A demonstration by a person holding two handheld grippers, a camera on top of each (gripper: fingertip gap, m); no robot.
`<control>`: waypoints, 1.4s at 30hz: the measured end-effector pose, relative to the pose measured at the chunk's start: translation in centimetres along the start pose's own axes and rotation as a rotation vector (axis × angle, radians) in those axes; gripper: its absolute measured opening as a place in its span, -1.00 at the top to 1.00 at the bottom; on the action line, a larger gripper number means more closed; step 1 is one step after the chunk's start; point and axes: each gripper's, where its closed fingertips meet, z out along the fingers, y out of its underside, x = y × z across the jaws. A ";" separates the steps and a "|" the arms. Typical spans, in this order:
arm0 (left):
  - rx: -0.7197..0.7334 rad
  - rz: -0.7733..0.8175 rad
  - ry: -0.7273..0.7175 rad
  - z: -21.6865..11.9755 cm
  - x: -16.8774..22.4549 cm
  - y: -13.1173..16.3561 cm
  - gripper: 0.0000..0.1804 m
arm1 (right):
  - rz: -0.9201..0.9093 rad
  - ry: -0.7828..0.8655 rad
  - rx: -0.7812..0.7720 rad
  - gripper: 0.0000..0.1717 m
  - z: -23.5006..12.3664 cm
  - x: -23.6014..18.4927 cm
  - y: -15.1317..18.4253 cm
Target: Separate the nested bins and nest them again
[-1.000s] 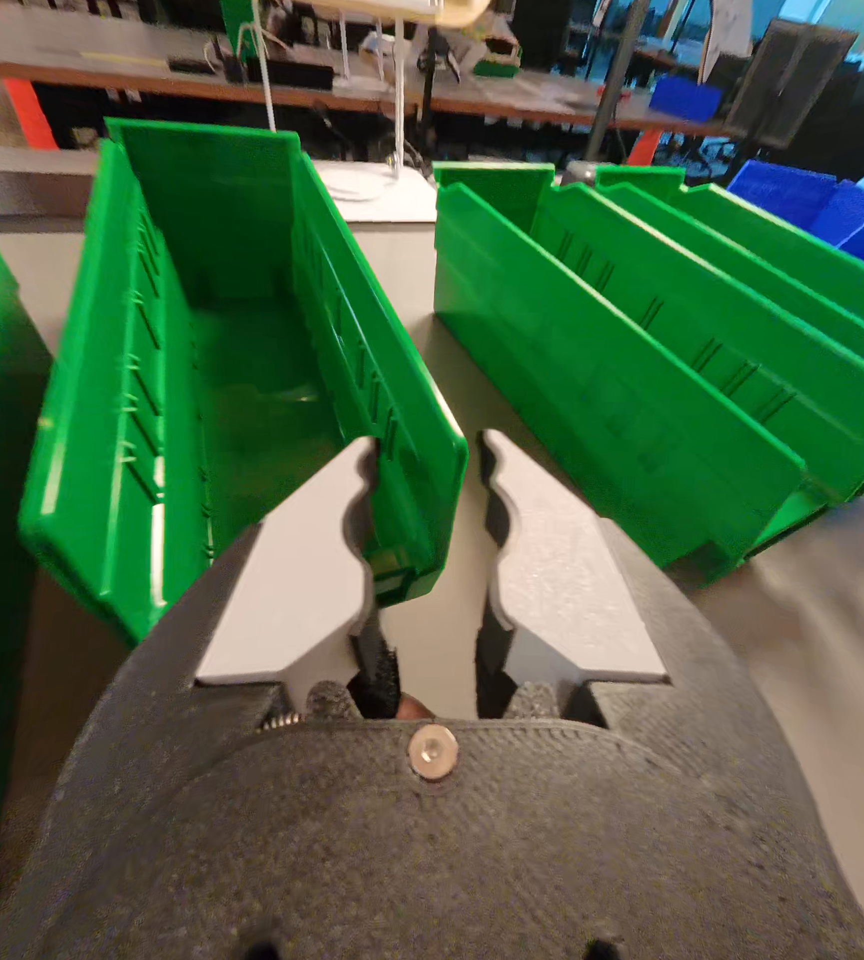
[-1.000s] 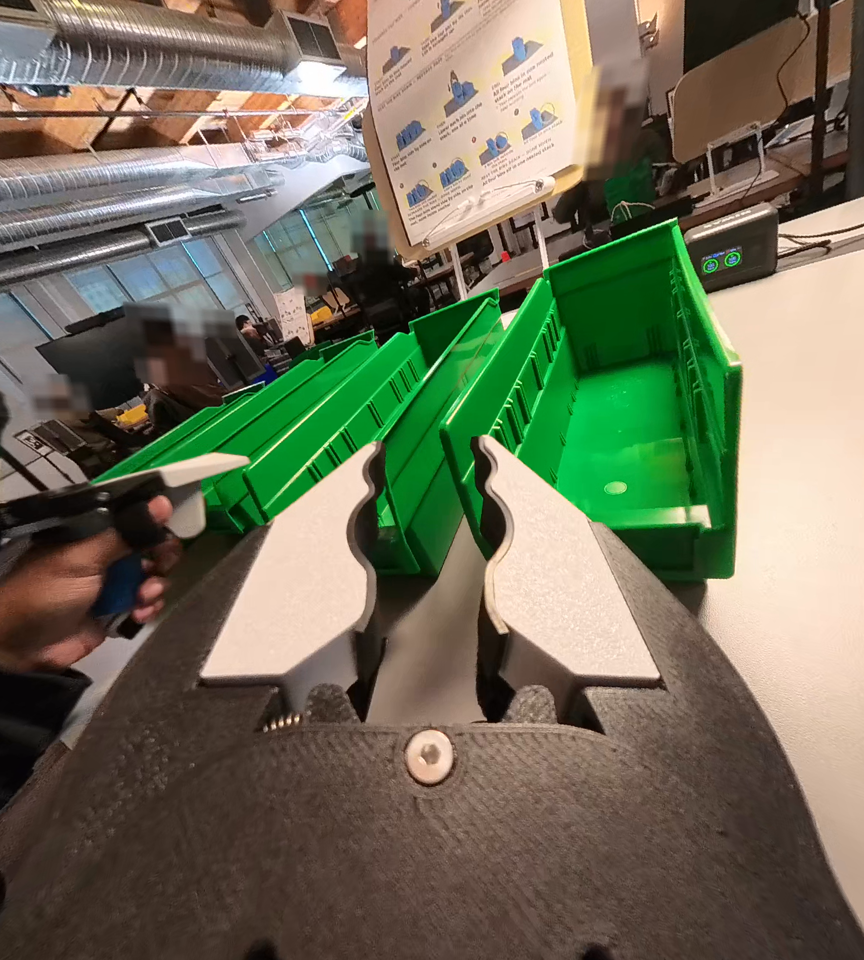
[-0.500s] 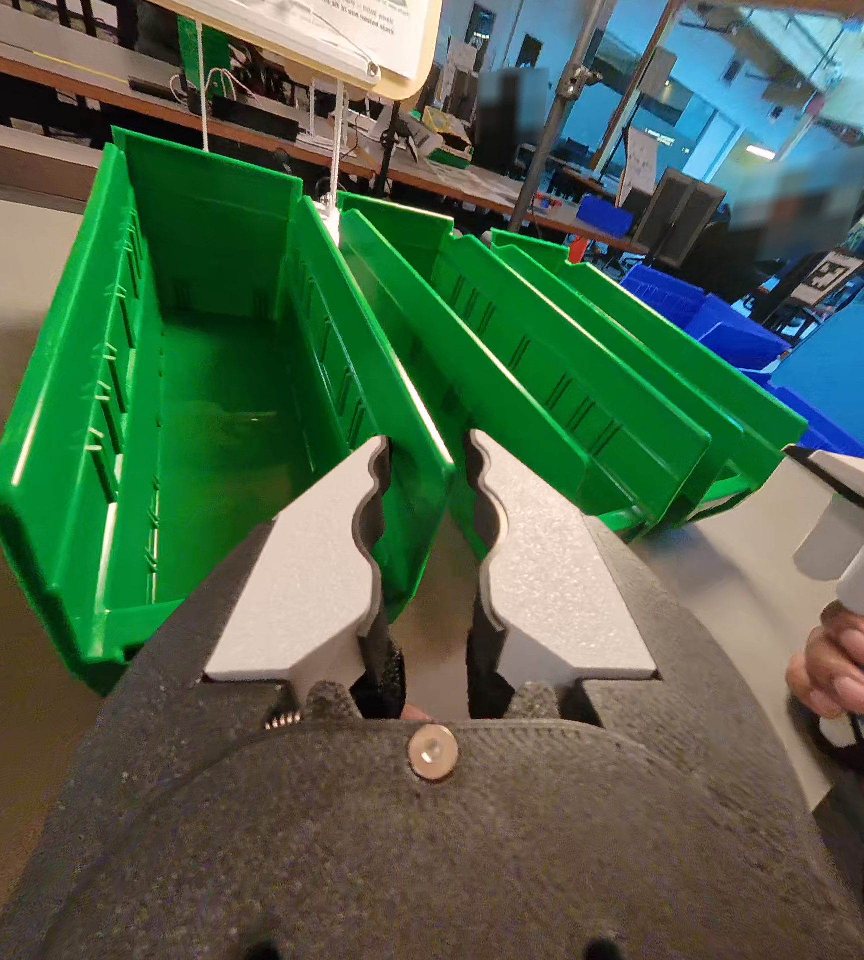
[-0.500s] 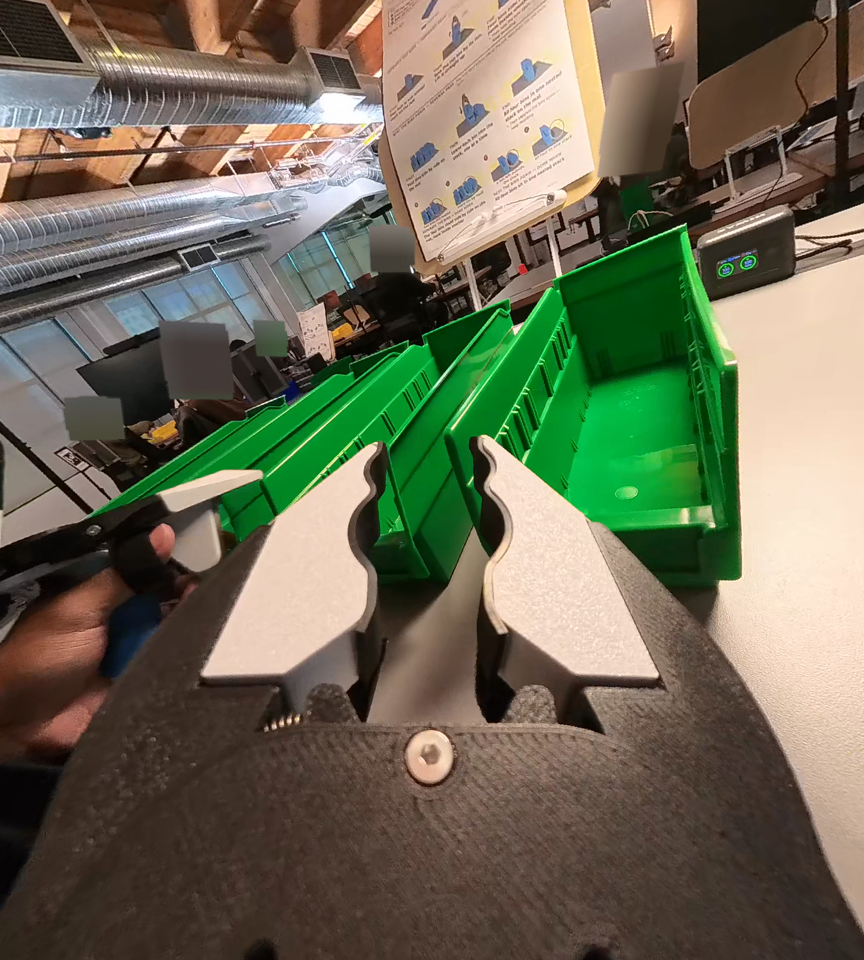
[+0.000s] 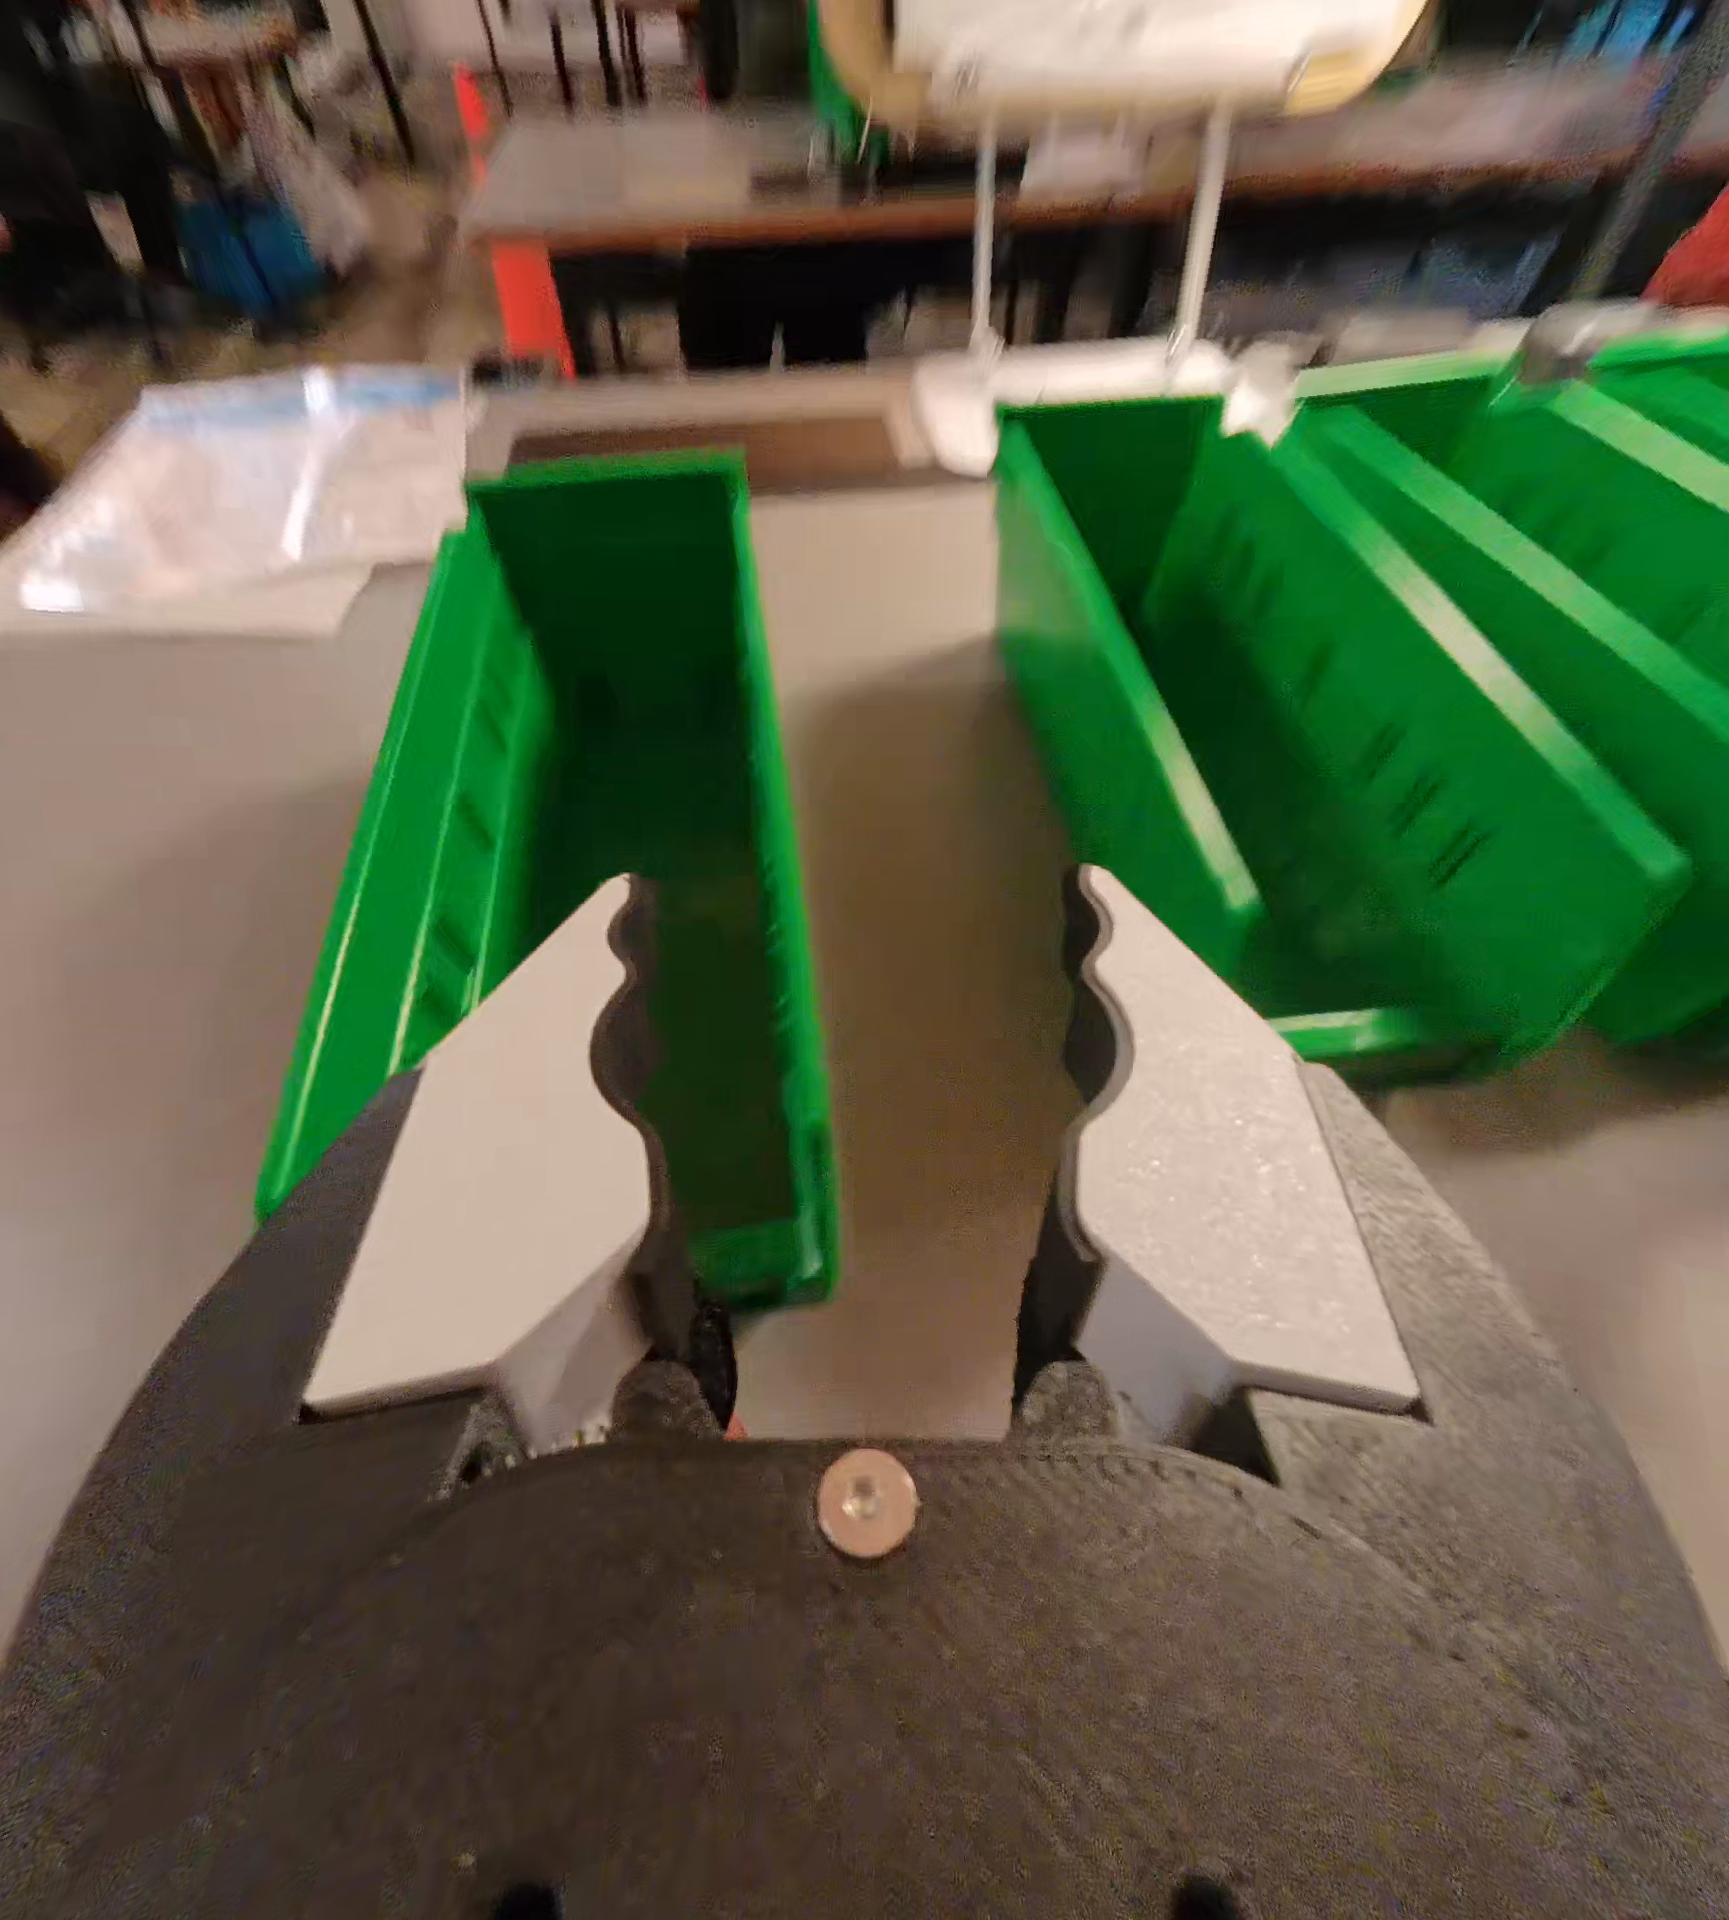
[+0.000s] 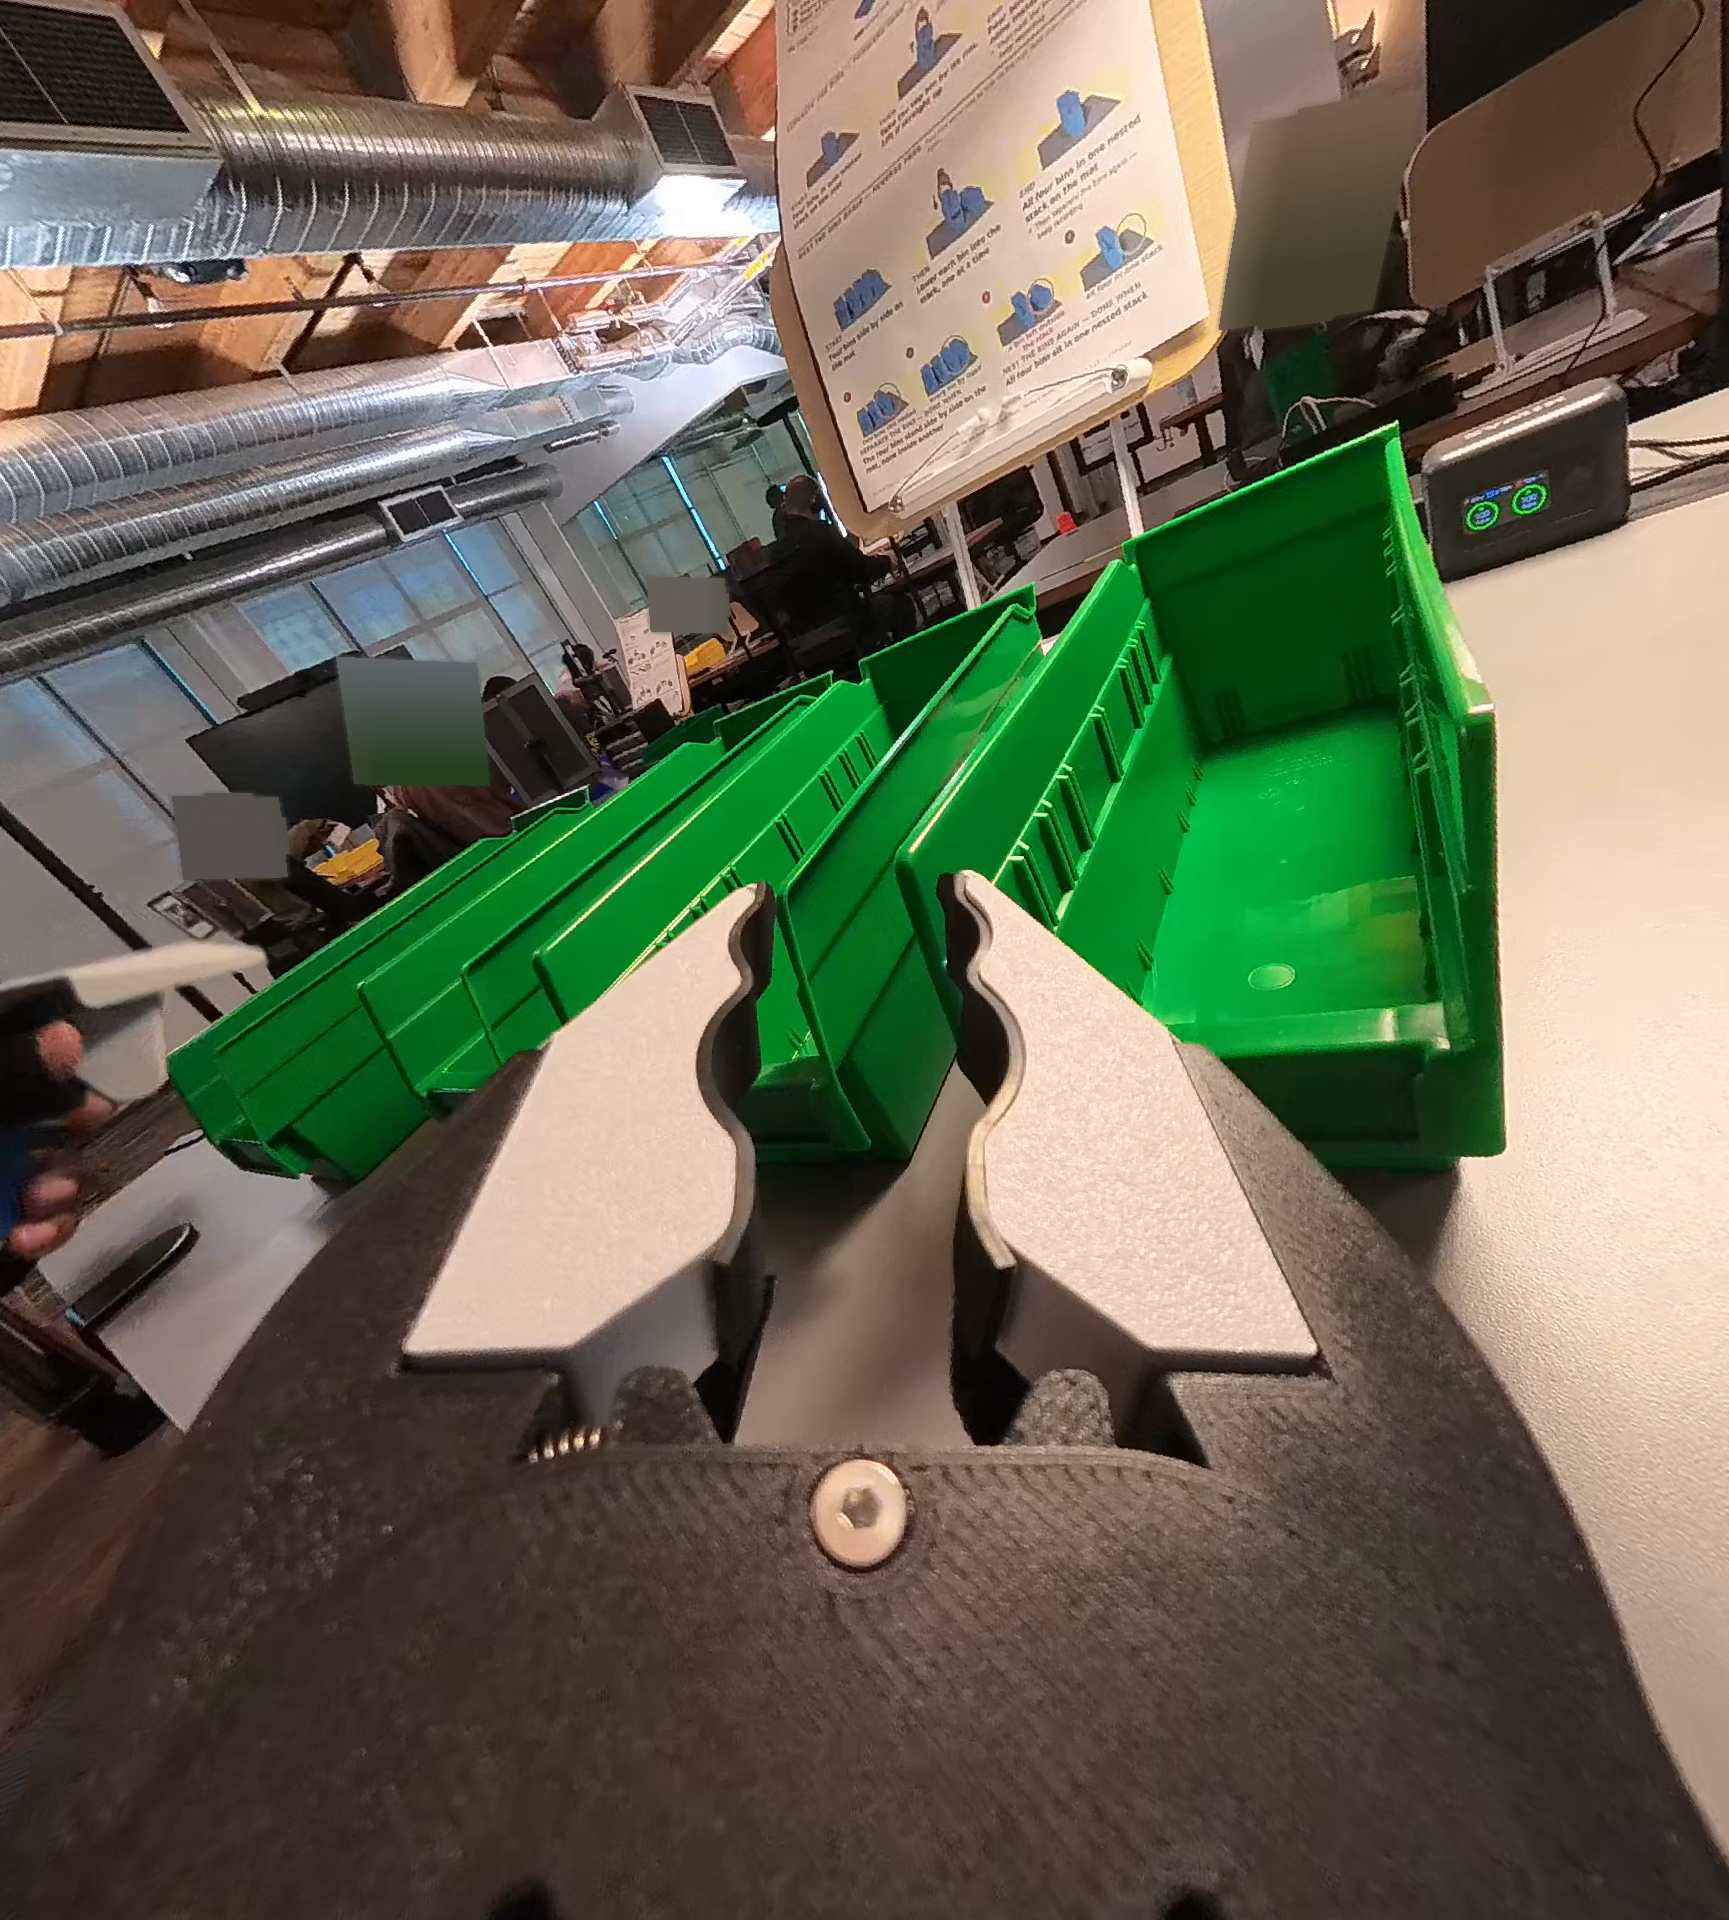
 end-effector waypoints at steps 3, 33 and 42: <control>-0.107 -0.011 0.045 1.2 -0.9 3.6 0.18 | 0.011 -0.010 -0.005 0.62 0.0 0.0 0.1; 0.272 -0.085 0.322 -0.2 4.8 0.9 0.33 | 0.028 -0.064 -0.054 0.57 0.5 -0.7 0.7; 0.302 -0.029 0.358 -0.8 8.0 2.8 0.39 | -0.167 0.082 -0.135 0.45 -0.2 0.8 0.7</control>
